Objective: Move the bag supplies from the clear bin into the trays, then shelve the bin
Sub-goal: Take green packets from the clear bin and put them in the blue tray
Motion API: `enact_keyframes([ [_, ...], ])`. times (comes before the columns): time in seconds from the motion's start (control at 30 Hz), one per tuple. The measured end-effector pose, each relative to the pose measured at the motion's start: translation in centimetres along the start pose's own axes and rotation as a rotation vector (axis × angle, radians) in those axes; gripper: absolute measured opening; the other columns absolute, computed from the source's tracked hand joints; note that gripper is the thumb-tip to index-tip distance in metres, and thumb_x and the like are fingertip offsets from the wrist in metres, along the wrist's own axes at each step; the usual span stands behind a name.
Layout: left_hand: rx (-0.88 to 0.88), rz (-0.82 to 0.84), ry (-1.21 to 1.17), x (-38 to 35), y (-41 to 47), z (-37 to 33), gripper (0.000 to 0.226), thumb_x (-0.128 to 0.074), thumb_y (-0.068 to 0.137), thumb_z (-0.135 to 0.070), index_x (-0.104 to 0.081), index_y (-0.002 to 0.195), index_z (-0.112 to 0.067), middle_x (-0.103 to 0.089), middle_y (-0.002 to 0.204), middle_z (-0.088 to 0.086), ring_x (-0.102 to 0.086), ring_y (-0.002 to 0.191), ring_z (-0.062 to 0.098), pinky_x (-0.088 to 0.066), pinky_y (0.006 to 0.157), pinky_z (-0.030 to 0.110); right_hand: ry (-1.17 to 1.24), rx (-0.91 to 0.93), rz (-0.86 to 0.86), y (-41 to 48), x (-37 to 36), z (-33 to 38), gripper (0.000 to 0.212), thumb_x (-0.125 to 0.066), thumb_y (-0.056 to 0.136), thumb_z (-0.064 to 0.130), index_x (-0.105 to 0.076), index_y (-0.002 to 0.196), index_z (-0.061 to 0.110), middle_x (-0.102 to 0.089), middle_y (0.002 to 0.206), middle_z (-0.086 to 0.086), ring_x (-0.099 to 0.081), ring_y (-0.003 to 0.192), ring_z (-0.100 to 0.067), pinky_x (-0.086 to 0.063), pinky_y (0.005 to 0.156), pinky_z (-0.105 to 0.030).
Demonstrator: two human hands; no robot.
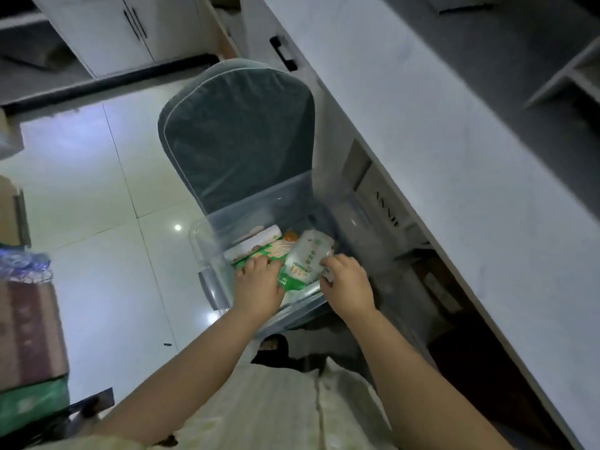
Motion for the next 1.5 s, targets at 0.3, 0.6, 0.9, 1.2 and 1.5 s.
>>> enact_keyframes([
  [0.3,0.057,0.262,-0.085,-7.1,5.3,4.5,0.068,-0.060,0.083,-0.031,-0.031,0.144,-0.026,-0.042,0.138,0.009,-0.037,0.126,0.031,-0.033,0.103,0.048,0.024,-0.126,0.201,7.1,-7.3,-2.5,0.035,-0.068,0.074,0.005,-0.065,0.110,0.006,-0.065,0.107,-0.016,-0.057,0.100,-0.037,-0.049,0.084,-0.045],
  [0.6,0.228,0.322,-0.179,-16.6,12.8,6.1,0.063,-0.059,0.081,-0.031,-0.037,0.140,-0.026,-0.048,0.135,0.009,-0.043,0.121,0.031,-0.039,0.093,0.047,-0.096,-0.053,0.628,14.7,-17.4,-8.9,0.046,-0.064,0.079,0.010,-0.055,0.124,0.012,-0.052,0.126,-0.015,-0.044,0.117,-0.035,-0.042,0.098,-0.041],
  [0.9,0.336,0.349,-0.437,-22.5,21.6,2.9,0.066,-0.065,0.082,-0.026,-0.036,0.141,-0.018,-0.048,0.130,0.018,-0.045,0.119,0.038,-0.042,0.097,0.047,-0.044,-0.181,0.582,16.2,-21.3,-14.1,0.039,-0.064,0.077,0.010,-0.059,0.114,0.018,-0.057,0.119,-0.013,-0.051,0.109,-0.035,-0.048,0.090,-0.041],
  [1.2,0.518,0.256,-0.717,-20.7,23.0,2.3,0.032,-0.063,0.080,-0.013,-0.059,0.112,-0.012,-0.065,0.110,0.012,-0.061,0.096,0.032,-0.047,0.077,0.032,0.020,-0.053,0.491,18.9,-17.0,-13.8,0.040,-0.066,0.077,0.010,-0.060,0.116,0.017,-0.060,0.118,-0.010,-0.050,0.112,-0.032,-0.043,0.094,-0.042],
  [1.5,0.108,0.216,-0.412,-14.0,18.4,-1.2,0.033,-0.058,0.079,-0.006,-0.054,0.110,-0.018,-0.065,0.103,0.010,-0.057,0.094,0.030,-0.047,0.075,0.040,0.103,0.039,0.221,17.9,-9.8,-12.6,0.039,-0.066,0.070,-0.001,-0.066,0.108,0.009,-0.066,0.102,-0.015,-0.056,0.093,-0.035,-0.048,0.080,-0.039],
])
Point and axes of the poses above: each hand's wrist, its own y-axis towards the middle knuckle, its own x-axis out of the back of the hand, z = x × y, the point moved 4 cm from there along y, towards the middle knuckle
